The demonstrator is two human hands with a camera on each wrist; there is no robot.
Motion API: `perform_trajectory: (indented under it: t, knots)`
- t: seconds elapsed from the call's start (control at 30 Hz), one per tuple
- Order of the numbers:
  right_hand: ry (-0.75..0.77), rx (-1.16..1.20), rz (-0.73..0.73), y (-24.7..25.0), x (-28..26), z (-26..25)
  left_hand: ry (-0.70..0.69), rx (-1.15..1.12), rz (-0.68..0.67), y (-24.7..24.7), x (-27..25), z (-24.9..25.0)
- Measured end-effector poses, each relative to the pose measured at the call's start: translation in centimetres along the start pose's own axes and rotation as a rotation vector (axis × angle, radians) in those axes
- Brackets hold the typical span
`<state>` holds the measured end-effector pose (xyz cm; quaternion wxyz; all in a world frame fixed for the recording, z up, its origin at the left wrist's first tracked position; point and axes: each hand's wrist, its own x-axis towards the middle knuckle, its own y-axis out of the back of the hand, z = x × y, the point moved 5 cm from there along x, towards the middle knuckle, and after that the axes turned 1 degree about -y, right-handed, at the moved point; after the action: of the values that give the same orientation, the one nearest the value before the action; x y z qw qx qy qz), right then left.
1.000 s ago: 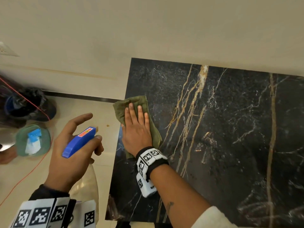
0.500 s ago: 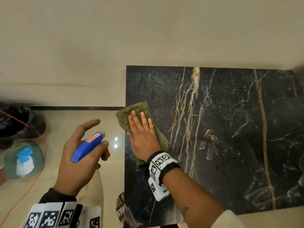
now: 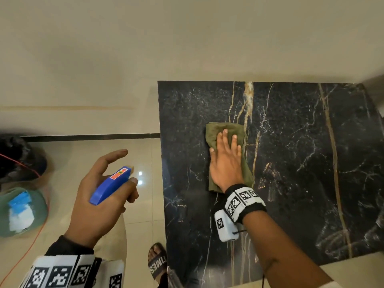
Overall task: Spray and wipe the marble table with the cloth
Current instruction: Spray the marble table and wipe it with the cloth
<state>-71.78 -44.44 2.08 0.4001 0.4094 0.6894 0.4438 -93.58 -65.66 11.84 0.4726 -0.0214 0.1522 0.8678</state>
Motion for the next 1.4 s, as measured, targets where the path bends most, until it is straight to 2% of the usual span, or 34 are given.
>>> perform_trajectory:
  t: [0.1,0.27,0.37,0.5,0.6,0.73,0.8,0.87,0.97,1.07,1.17,1.3,1.4]
  knots:
    - [0.039,-0.025,0.004,-1.2,-0.4,-1.8,0.036,-0.007,0.018,-0.4,0.4,-0.8]
    - [0.095,-0.014,0.000,-1.5,-0.3,-1.1,0.098,-0.053,0.078,0.1,0.3,-1.5]
    - [0.101,-0.027,0.021,-1.5,-0.1,-1.1,0.083,-0.063,0.107,1.0,0.3,-1.0]
    - [0.044,-0.032,0.041,-1.4,-0.2,-1.3,0.047,-0.103,0.134,1.9,0.5,-0.2]
    - [-0.003,0.008,0.028,-1.6,-0.8,-3.8,0.036,-0.119,0.114,1.6,0.5,0.0]
    - [0.212,-0.070,-0.061,-3.4,-3.3,-7.6,0.037,-0.101,0.053,0.5,0.5,0.0]
    - [0.240,-0.075,-0.069,-2.9,-3.5,-6.4,0.035,-0.094,0.027,0.1,0.3,0.0]
    - [0.164,-0.047,-0.037,-1.6,-2.4,-3.3,0.030,-0.082,-0.001,-0.1,0.2,-0.1]
    - [-0.062,-0.023,0.015,0.7,-0.7,2.3,0.022,-0.059,-0.031,0.0,0.1,-0.3]
    - [-0.177,0.005,0.031,1.2,-0.5,4.2,0.014,-0.038,-0.048,-0.2,-0.2,-0.4]
    - [-0.100,0.007,0.006,-0.1,-1.8,0.0,0.013,-0.041,-0.053,-0.5,-0.3,-0.6]
    - [0.133,-0.032,-0.046,-3.4,-5.2,-8.6,0.008,-0.052,-0.052,-1.0,-0.6,-0.4]
    - [0.248,-0.064,-0.072,-4.8,-6.6,-10.6,0.017,-0.042,-0.031,-0.8,-1.1,-0.7]
